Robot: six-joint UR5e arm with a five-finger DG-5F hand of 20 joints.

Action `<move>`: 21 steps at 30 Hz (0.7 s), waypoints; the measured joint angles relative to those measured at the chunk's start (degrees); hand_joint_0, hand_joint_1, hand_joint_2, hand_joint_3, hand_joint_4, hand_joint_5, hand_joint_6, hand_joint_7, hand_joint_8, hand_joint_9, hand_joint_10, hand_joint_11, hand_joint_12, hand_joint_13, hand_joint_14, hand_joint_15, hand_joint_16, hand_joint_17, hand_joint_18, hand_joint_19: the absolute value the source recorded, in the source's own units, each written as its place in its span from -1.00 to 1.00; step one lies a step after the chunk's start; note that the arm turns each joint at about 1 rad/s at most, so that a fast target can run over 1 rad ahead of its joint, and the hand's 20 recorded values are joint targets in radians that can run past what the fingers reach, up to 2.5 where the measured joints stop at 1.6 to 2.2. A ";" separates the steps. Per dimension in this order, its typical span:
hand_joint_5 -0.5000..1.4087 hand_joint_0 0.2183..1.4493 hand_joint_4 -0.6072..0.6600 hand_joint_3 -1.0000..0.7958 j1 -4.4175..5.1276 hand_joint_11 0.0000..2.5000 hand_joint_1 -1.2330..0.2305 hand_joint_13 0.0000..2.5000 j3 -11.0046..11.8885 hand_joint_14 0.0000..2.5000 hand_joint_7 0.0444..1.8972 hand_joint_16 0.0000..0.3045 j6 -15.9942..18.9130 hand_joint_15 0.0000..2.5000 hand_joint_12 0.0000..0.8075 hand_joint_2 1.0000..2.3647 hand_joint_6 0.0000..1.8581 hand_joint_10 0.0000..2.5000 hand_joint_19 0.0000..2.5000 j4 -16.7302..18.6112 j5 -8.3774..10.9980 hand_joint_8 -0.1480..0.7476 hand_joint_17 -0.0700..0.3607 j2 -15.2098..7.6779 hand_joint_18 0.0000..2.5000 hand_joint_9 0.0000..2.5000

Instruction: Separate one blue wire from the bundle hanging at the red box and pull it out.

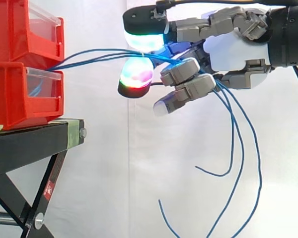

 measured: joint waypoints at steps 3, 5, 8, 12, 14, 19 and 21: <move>-0.64 -0.29 0.35 -0.19 -0.07 0.38 0.00 0.13 0.00 -0.77 0.16 -0.72 -0.73 0.26 -0.24 -0.97 -0.28 -0.65 -0.56 0.05 -0.09 0.02 -0.24 0.01 -0.55 -0.03; -0.64 -0.29 0.35 -0.18 -0.13 0.39 -0.01 0.14 0.01 -0.77 0.17 -0.73 -1.21 0.26 -0.23 -0.97 -0.29 -0.65 -0.56 0.18 -0.09 0.03 -0.24 -0.01 -0.55 -0.02; -0.64 -0.28 0.35 -0.16 -0.20 0.40 -0.01 0.14 0.02 -0.77 0.18 -0.73 -1.74 0.26 -0.24 -0.97 -0.29 -0.66 -0.56 0.50 -0.10 0.03 -0.24 -0.02 -0.54 -0.01; -0.64 -0.28 0.35 -0.14 -0.29 0.41 -0.04 0.15 0.03 -0.78 0.19 -0.73 -2.31 0.26 -0.24 -0.97 -0.30 -0.67 -0.56 0.73 -0.16 0.03 -0.24 -0.02 -0.53 0.00; -0.64 -0.28 0.34 -0.14 -0.35 0.39 -0.05 0.15 0.03 -0.78 0.19 -0.73 -2.54 0.27 -0.24 -0.97 -0.30 -0.66 -0.56 0.77 -0.19 0.03 -0.24 0.00 -0.53 0.00; -0.63 -0.28 0.34 -0.11 -0.40 0.40 -0.09 0.16 0.03 -0.79 0.18 -0.73 -2.78 0.28 -0.23 -0.96 -0.30 -0.67 -0.56 1.01 -0.24 0.04 -0.24 0.03 -0.52 0.00; -0.63 -0.27 0.34 -0.11 -0.41 0.41 -0.11 0.16 0.03 -0.80 0.18 -0.73 -3.07 0.28 -0.23 -0.96 -0.30 -0.69 -0.56 1.22 -0.28 0.04 -0.24 0.04 -0.52 0.00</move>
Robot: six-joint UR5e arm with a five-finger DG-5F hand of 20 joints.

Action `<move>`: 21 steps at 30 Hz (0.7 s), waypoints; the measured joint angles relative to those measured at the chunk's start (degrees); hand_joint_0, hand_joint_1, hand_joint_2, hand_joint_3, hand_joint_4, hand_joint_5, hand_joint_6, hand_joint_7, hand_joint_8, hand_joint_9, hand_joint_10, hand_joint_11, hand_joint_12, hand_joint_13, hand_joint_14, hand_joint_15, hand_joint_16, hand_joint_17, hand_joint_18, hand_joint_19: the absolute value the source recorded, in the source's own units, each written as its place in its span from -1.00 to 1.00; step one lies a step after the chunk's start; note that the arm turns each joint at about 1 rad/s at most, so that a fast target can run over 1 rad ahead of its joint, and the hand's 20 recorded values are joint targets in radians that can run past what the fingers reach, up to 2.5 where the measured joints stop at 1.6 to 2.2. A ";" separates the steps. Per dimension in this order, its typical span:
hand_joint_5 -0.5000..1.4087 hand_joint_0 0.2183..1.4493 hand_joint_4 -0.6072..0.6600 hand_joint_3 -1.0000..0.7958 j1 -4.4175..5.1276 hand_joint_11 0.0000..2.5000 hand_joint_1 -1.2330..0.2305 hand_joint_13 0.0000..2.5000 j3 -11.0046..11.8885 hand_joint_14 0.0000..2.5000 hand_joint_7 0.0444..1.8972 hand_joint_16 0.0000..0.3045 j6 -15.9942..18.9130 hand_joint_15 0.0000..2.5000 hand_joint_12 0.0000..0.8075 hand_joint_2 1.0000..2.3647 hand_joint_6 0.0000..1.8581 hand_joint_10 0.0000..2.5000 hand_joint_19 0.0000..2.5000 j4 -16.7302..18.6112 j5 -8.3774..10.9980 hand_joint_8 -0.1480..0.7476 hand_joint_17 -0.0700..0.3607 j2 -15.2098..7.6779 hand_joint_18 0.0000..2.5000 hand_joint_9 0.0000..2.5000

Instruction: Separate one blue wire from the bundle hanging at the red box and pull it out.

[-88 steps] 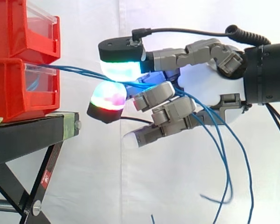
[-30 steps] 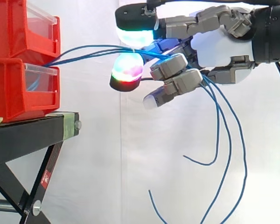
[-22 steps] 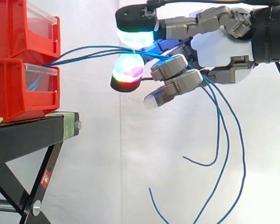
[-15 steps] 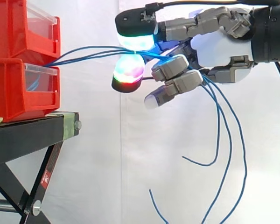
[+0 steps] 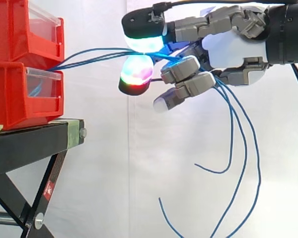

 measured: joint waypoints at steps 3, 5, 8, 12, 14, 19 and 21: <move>-0.63 -0.27 0.34 -0.09 -0.01 0.41 -0.14 0.16 0.00 -0.81 0.20 -0.73 -0.50 0.29 -0.23 -0.96 -0.31 -0.69 -0.56 0.23 -0.03 0.06 -0.24 -0.01 -0.52 0.00; -0.63 -0.27 0.35 -0.08 -0.01 0.42 -0.17 0.16 0.03 -0.81 0.21 -0.73 -0.81 0.29 -0.24 -0.96 -0.32 -0.71 -0.56 0.31 -0.04 0.06 -0.24 0.00 -0.52 0.00; -0.63 -0.26 0.34 -0.07 -0.01 0.42 -0.23 0.15 0.03 -0.81 0.22 -0.73 -1.15 0.30 -0.22 -0.96 -0.32 -0.72 -0.56 0.35 -0.04 0.05 -0.24 0.13 -0.52 -0.01; -0.64 -0.24 0.34 -0.06 -0.01 0.42 -0.30 0.15 0.13 -0.82 0.22 -0.73 -1.96 0.30 -0.24 -0.96 -0.31 -0.71 -0.56 0.36 -0.10 0.04 -0.24 0.45 -0.53 -0.01; -0.64 -0.24 0.34 -0.06 -0.01 0.43 -0.32 0.15 0.15 -0.82 0.22 -0.73 -2.50 0.31 -0.24 -0.96 -0.31 -0.71 -0.56 0.36 -0.11 0.02 -0.25 0.71 -0.53 -0.01; -0.64 -0.23 0.32 -0.07 -0.06 0.44 -0.38 0.13 0.17 -0.83 0.20 -0.73 -4.20 0.31 -0.23 -0.96 -0.30 -0.71 -0.55 0.30 -0.15 0.02 -0.25 1.49 -0.54 -0.02; -0.65 -0.24 0.33 -0.10 -0.09 0.42 -0.39 0.12 0.18 -0.84 0.20 -0.73 -4.59 0.31 -0.25 -0.96 -0.30 -0.70 -0.56 0.25 -0.19 0.02 -0.25 1.60 -0.55 -0.04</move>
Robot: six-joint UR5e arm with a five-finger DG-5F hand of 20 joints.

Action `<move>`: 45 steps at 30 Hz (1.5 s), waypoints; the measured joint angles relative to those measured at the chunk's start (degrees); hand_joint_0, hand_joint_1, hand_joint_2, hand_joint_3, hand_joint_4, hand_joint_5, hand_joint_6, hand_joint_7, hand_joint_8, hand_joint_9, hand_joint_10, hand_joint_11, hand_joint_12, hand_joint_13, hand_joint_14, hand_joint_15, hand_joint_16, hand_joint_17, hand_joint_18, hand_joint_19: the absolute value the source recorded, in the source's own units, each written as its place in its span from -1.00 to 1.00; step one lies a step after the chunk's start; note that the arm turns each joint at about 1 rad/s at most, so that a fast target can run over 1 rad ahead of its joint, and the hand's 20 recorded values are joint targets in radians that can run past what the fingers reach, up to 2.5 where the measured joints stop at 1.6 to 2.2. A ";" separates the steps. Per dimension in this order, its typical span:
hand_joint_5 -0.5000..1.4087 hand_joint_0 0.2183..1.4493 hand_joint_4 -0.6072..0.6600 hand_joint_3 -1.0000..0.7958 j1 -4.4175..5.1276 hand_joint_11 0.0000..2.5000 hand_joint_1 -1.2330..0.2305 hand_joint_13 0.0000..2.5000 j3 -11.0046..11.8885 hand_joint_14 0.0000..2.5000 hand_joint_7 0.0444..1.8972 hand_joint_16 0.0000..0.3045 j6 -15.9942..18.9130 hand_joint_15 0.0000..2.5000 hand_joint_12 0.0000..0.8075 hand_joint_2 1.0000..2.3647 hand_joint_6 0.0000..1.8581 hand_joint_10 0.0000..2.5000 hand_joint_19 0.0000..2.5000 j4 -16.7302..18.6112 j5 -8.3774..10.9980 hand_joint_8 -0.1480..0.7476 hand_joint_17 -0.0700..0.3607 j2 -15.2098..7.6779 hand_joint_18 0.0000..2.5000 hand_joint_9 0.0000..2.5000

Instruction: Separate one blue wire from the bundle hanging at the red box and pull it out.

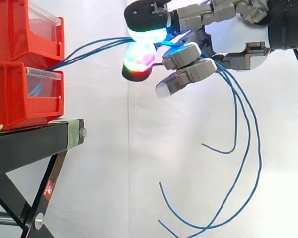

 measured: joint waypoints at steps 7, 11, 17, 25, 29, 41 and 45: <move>-0.65 -0.30 0.33 -0.22 -0.16 0.42 -0.39 0.11 0.00 -0.85 0.20 -0.73 -0.44 0.31 -0.23 -0.98 -0.30 -0.71 -0.55 0.02 -0.11 0.03 -0.24 0.06 -0.57 -0.06; -0.65 -0.29 0.33 -0.26 -0.24 0.43 -0.40 0.11 0.00 -0.86 0.21 -0.73 -0.62 0.31 -0.21 -0.98 -0.30 -0.73 -0.55 0.03 -0.12 0.01 -0.24 0.07 -0.57 -0.07; -0.65 -0.37 0.34 -0.33 -0.34 0.42 -0.26 0.11 -0.01 -0.85 0.20 -0.72 -0.80 0.30 -0.22 -0.99 -0.31 -0.73 -0.53 0.03 -0.12 0.01 -0.23 0.06 -0.58 -0.05; -0.64 -0.32 0.34 -0.26 -0.43 0.42 0.02 0.13 -0.01 -0.86 0.21 -0.71 -1.28 0.29 -0.23 -0.98 -0.31 -0.72 -0.53 0.08 -0.12 0.01 -0.22 0.06 -0.56 -0.01; -0.63 -0.30 0.35 -0.23 -0.44 0.42 0.05 0.14 -0.01 -0.92 0.22 -0.71 -1.48 0.30 -0.23 -0.97 -0.32 -0.73 -0.53 0.11 -0.12 0.01 -0.22 0.05 -0.56 -0.01; -0.61 -0.26 0.30 -0.09 -0.47 0.45 0.08 0.17 -0.01 -1.00 0.32 -0.71 -1.56 0.34 -0.24 -0.96 -0.40 -0.82 -0.53 0.12 -0.12 0.00 -0.21 0.07 -0.55 0.04; -0.61 -0.24 0.31 -0.06 -0.47 0.47 0.06 0.18 -0.01 -1.00 0.34 -0.71 -1.61 0.34 -0.26 -0.96 -0.40 -0.84 -0.53 0.12 -0.12 0.00 -0.21 0.07 -0.55 0.05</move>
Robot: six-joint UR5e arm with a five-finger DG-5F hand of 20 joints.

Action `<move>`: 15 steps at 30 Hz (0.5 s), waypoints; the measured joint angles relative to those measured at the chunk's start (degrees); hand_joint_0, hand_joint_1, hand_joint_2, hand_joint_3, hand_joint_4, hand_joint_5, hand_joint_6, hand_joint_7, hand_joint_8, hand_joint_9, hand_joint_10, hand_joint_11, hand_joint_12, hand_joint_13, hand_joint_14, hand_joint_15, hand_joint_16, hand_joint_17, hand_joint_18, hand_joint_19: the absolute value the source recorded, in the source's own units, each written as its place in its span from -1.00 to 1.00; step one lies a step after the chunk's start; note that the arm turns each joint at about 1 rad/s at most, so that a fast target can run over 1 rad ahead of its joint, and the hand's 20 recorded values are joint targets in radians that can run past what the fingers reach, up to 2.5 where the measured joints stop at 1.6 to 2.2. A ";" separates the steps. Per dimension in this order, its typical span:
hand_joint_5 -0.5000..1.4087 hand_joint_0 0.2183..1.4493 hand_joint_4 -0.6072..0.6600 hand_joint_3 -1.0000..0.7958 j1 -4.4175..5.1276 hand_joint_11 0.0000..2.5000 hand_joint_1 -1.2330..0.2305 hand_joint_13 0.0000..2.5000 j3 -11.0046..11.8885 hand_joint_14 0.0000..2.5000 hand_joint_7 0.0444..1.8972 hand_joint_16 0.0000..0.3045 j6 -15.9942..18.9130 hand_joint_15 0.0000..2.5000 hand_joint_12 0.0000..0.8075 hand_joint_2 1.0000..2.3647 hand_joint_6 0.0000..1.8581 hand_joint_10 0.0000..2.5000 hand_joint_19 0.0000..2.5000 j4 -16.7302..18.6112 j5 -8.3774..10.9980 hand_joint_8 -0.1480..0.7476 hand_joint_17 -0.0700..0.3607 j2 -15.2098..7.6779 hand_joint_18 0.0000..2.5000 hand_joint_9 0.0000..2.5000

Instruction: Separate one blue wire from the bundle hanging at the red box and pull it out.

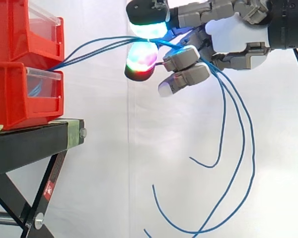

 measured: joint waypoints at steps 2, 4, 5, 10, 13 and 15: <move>-0.61 -0.23 0.31 -0.03 0.00 0.47 0.01 0.17 0.00 -0.99 0.34 -0.71 -0.02 0.33 -0.26 -0.96 -0.41 -0.85 -0.52 0.00 0.00 0.00 -0.22 0.00 -0.56 0.06; -0.60 -0.21 0.31 -0.01 0.00 0.46 -0.05 0.17 0.00 -0.98 0.36 -0.71 -0.03 0.33 -0.25 -0.96 -0.41 -0.84 -0.52 0.00 0.00 0.00 -0.22 0.00 -0.55 0.06; -0.60 -0.21 0.31 -0.01 0.00 0.47 -0.07 0.17 0.00 -0.99 0.35 -0.71 -0.03 0.33 -0.24 -0.96 -0.41 -0.85 -0.52 0.00 0.00 0.00 -0.22 0.00 -0.55 0.06; -0.61 -0.19 0.29 0.04 -0.01 0.46 -0.32 0.16 0.01 -0.99 0.36 -0.71 0.01 0.34 -0.25 -0.96 -0.38 -0.84 -0.52 0.00 0.00 0.00 -0.22 0.00 -0.55 0.03; -0.63 -0.19 0.28 0.09 0.00 0.46 -0.36 0.15 0.01 -0.97 0.33 -0.71 0.00 0.35 -0.25 -0.95 -0.34 -0.82 -0.52 0.00 0.00 0.01 -0.22 0.00 -0.56 0.01; -0.63 -0.19 0.28 0.11 0.01 0.46 -0.38 0.14 0.01 -0.96 0.28 -0.71 -0.02 0.35 -0.23 -0.95 -0.32 -0.82 -0.51 0.00 0.00 0.00 -0.22 0.00 -0.56 -0.01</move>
